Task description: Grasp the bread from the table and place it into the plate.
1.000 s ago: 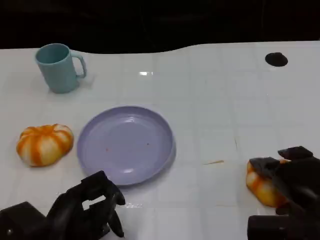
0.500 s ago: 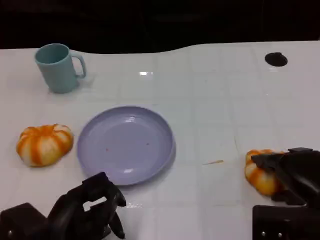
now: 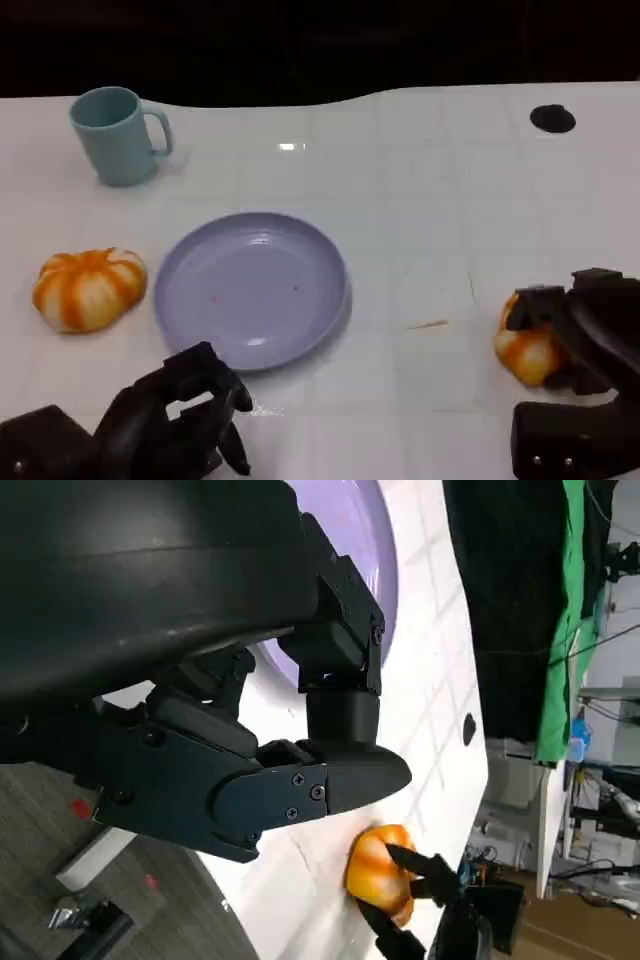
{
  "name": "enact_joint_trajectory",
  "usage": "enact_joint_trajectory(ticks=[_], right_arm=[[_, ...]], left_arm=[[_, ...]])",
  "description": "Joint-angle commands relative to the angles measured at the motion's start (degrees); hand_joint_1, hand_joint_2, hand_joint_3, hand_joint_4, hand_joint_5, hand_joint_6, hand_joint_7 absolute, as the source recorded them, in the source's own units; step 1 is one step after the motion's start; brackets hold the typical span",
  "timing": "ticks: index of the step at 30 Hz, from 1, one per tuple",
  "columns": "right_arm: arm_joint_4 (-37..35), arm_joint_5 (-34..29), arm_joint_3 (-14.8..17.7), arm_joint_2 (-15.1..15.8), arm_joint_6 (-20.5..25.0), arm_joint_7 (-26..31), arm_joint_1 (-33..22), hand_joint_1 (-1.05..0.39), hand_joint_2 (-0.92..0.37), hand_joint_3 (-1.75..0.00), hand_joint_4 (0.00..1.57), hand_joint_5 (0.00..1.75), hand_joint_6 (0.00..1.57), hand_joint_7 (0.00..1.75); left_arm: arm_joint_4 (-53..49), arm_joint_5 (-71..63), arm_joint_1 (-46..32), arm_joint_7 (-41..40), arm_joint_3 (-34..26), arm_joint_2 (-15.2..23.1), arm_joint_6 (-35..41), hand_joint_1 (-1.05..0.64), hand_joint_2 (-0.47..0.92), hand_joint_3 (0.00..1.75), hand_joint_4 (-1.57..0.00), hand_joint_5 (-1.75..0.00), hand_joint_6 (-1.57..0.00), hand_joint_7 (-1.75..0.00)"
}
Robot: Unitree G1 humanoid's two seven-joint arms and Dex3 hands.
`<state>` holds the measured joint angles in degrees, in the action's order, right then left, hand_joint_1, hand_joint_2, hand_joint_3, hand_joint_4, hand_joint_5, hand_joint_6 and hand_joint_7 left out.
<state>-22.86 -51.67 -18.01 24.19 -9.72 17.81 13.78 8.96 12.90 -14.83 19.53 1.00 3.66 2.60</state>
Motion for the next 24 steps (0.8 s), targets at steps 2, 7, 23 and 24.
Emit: enact_joint_trajectory(ticks=[2,7,23,24], right_arm=[[-4.84,0.66,-0.49,0.74,-1.58,5.28,2.56,-0.09,-0.46,-0.86,0.91,1.75,0.75,1.64],[-8.88,0.63,-1.27,0.4,-3.0,9.32,4.23,-0.1,-0.43,-0.93,0.91,1.75,0.73,1.69],[-8.61,3.13,-1.45,0.08,-8.18,15.44,5.55,-0.07,-0.28,-1.27,0.99,1.75,0.87,1.54],[-7.9,3.54,-1.41,-0.02,-8.42,15.11,5.46,-0.06,-0.27,-1.3,0.99,1.75,0.89,1.52]], left_arm=[[0.77,0.64,-0.55,-0.21,-0.55,0.55,0.14,-0.69,0.92,0.59,-0.77,-1.75,-0.63,-1.54],[1.4,0.76,-0.7,-0.36,-0.62,0.52,0.68,-0.68,0.92,0.58,-0.76,-1.75,-0.63,-1.52],[2.79,1.49,-1.15,0.11,-1.02,0.96,1.5,-0.61,0.92,0.55,-0.72,-1.75,-0.63,-1.47],[2.95,1.45,-1.24,0.12,-1.0,1.1,1.51,-0.6,0.92,0.54,-0.72,-1.75,-0.63,-1.47]])
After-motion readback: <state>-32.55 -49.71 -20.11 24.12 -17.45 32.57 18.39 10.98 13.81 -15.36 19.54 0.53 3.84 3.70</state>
